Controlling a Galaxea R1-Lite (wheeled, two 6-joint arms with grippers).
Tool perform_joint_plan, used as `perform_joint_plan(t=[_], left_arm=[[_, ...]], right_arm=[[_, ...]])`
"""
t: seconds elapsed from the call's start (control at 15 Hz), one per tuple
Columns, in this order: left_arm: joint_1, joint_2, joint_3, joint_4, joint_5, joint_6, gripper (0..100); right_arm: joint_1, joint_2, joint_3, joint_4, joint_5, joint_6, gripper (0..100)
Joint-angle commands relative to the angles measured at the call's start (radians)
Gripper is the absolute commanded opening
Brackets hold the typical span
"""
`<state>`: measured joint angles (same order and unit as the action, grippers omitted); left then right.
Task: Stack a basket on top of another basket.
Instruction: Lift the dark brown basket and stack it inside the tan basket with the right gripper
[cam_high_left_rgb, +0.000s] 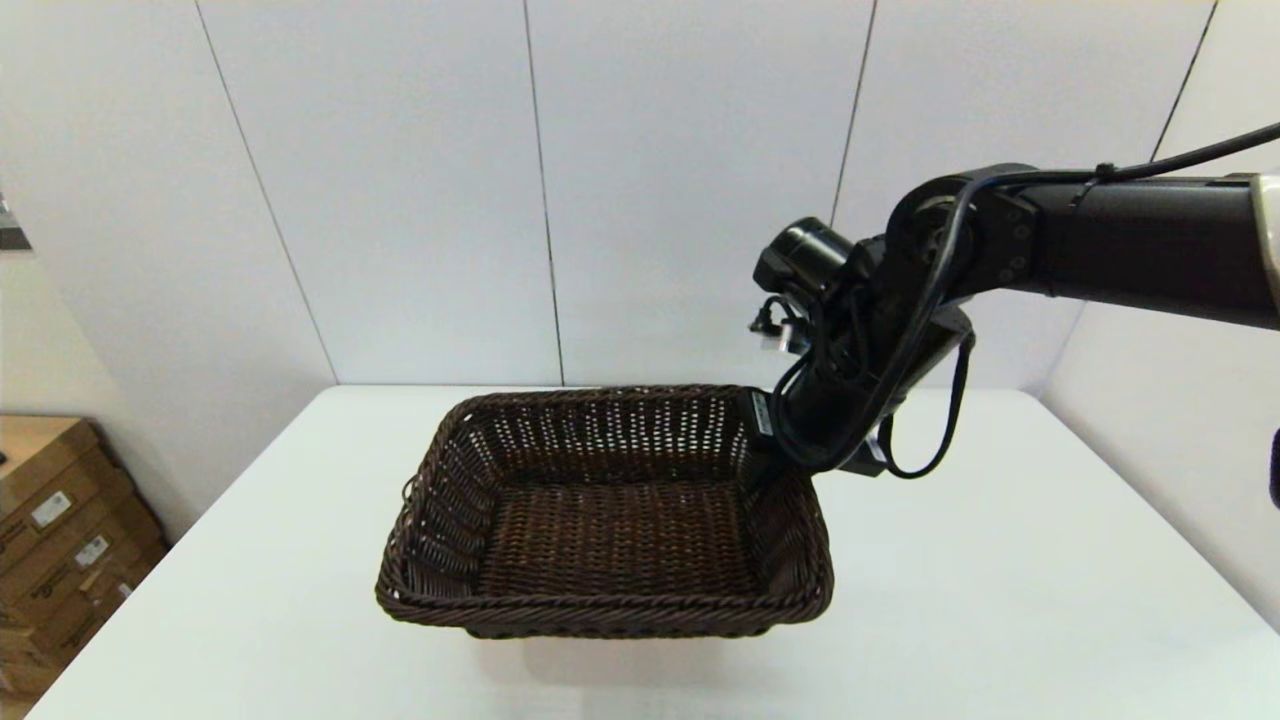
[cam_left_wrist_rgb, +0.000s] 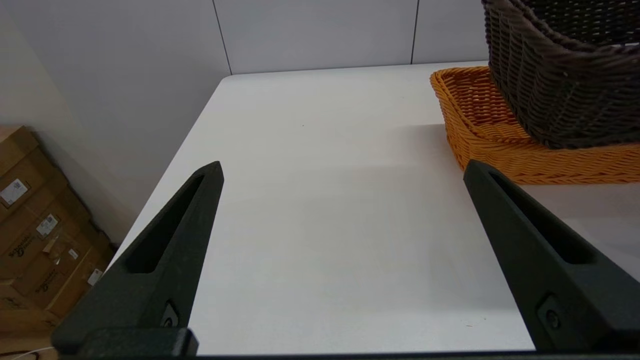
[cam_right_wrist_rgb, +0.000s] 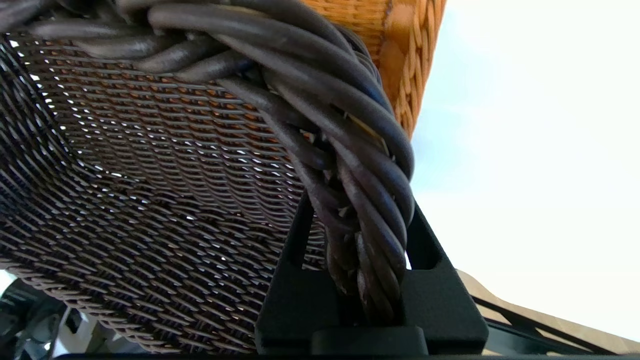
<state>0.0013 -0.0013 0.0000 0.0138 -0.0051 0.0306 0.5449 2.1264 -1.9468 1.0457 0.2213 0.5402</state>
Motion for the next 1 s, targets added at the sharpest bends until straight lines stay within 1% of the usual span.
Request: perform_joint_plan(t=[0.07,0.2,0.6,0.8,1.0], left_arm=[[0.0,0.001,0.003,0.0,0.001,0.0,100],[0.0,0.001,0.003,0.0,0.001,0.0,100],[0.0,0.001,0.003,0.0,0.001,0.0,100],[0.0,0.001,0.003,0.0,0.001,0.0,100],[0.0,0.001,0.003,0.0,0.001,0.0,100]], right_arm=[[0.013,-0.017,0.0,-0.046,0.003,0.01,0],[0.02,-0.013,0.0,-0.092,0.007,0.041,0],[0.035,0.021,0.0,-0.11,0.004,0.041,0],[0.036,0.037,-0.001,-0.151,0.004,0.041,0],[0.035,0.047,-0.003,-0.173,0.003,0.037,0]])
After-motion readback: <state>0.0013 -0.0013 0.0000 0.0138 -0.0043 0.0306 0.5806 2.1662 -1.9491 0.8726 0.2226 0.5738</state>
